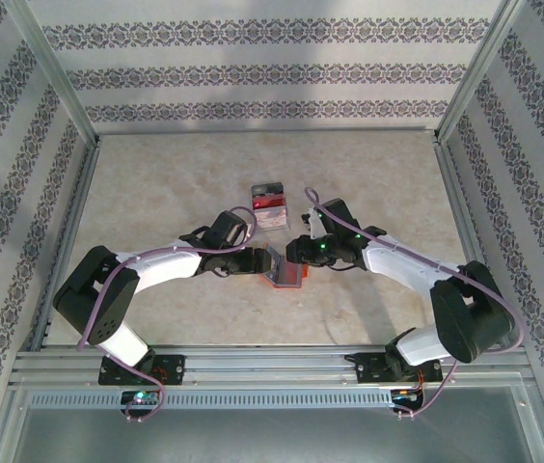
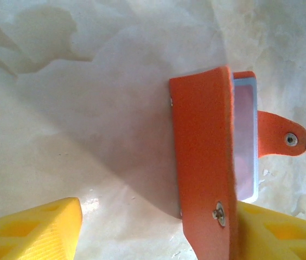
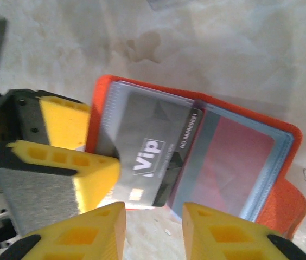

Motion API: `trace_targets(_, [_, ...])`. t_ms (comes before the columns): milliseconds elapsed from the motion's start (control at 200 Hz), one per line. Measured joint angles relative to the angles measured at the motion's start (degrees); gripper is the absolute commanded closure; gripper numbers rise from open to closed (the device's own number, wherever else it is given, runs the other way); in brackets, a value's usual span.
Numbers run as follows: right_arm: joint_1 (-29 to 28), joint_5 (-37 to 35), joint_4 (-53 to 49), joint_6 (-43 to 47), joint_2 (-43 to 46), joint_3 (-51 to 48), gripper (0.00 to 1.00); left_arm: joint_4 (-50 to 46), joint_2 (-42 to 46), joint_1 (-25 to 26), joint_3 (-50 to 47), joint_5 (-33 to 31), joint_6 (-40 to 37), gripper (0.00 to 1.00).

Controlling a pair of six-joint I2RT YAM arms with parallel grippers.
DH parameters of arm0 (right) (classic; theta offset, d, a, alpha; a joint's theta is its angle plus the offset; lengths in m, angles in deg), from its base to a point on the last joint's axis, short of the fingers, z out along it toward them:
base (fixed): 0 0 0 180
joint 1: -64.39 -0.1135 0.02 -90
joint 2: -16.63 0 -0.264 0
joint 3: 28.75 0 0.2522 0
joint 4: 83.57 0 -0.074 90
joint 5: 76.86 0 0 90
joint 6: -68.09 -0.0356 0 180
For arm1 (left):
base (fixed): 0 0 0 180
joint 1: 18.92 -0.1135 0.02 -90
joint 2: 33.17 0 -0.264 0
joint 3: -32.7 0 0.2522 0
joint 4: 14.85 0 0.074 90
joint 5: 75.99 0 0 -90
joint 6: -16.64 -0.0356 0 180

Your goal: Take the credit cards out of the card holder

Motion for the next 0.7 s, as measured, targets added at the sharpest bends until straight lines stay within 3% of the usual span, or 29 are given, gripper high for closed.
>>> trace_targets(415, [0.02, -3.76, -2.78, -1.09, -5.46, -0.02, 0.64, -2.71, 0.04, -0.17, -0.07, -4.02, 1.64, 0.32])
trace_targets(700, [0.04, -4.59, -2.99, -0.85, -8.46, -1.01, 0.67, -5.53, 0.37, -3.67, -1.7, -5.49, 1.99, 0.32])
